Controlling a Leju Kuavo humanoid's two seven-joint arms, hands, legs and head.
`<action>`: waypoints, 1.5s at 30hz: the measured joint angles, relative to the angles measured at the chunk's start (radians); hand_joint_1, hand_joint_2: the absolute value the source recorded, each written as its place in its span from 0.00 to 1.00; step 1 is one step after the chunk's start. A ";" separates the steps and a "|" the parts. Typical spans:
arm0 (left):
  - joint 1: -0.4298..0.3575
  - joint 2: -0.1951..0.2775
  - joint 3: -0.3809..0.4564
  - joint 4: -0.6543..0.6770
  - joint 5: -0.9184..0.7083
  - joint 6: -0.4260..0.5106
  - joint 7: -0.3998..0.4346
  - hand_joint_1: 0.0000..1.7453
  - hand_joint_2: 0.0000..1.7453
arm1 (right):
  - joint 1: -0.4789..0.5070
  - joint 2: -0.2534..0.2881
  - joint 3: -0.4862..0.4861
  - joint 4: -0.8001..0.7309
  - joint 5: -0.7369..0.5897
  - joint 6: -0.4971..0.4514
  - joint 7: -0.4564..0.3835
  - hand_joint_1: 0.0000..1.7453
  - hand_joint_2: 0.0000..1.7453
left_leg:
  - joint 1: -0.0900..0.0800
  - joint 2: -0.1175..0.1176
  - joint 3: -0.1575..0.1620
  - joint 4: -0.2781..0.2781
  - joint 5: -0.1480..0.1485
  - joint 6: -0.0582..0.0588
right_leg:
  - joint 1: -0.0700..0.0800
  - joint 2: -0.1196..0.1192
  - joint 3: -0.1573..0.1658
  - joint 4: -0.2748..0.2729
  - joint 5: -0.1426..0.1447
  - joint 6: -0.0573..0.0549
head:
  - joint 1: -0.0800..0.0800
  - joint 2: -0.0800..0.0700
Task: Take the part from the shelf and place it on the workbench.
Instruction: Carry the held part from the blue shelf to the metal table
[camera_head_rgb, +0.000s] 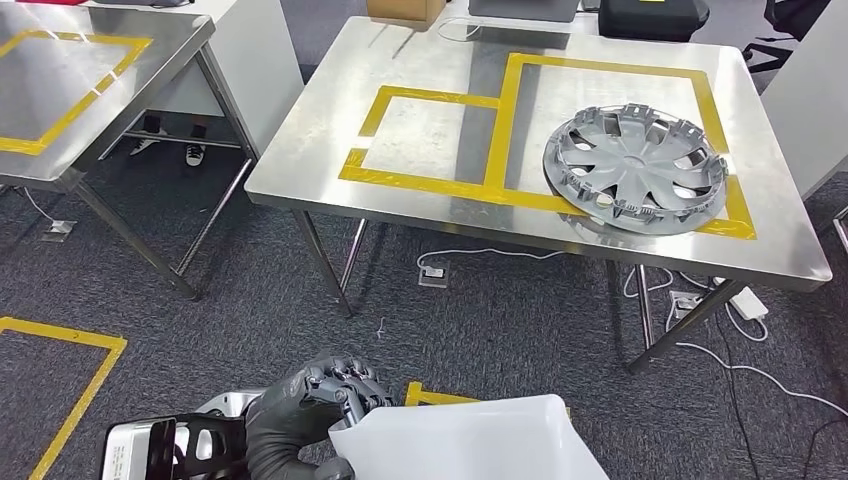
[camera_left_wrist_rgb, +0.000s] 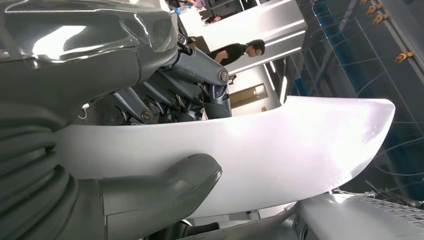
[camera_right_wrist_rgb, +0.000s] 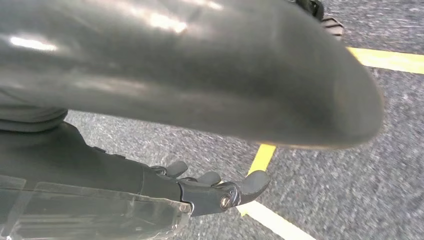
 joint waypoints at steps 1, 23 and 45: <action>0.000 0.000 0.000 0.000 0.000 0.000 -0.001 1.00 1.00 | 0.000 0.000 0.000 0.000 0.001 0.000 0.000 0.00 0.00 | -0.004 0.001 0.028 -0.074 0.049 0.013 | 0.002 0.000 0.010 -0.001 -0.007 0.000 | 0.000 0.000; 0.010 -0.002 -0.001 0.003 -0.003 0.001 -0.010 1.00 1.00 | 0.002 -0.001 -0.012 0.002 0.011 -0.001 0.003 0.00 0.00 | -0.010 -0.012 0.247 -0.247 -0.016 0.017 | -0.014 -0.003 -0.063 0.000 0.052 0.019 | 0.003 0.000; 0.020 0.003 0.000 0.003 -0.004 -0.007 -0.012 1.00 1.00 | 0.005 -0.003 -0.013 0.003 0.011 0.001 0.003 0.00 0.00 | -0.043 -0.025 0.180 -0.303 0.087 0.092 | 0.002 0.009 -0.121 0.252 -0.148 0.036 | -0.001 0.000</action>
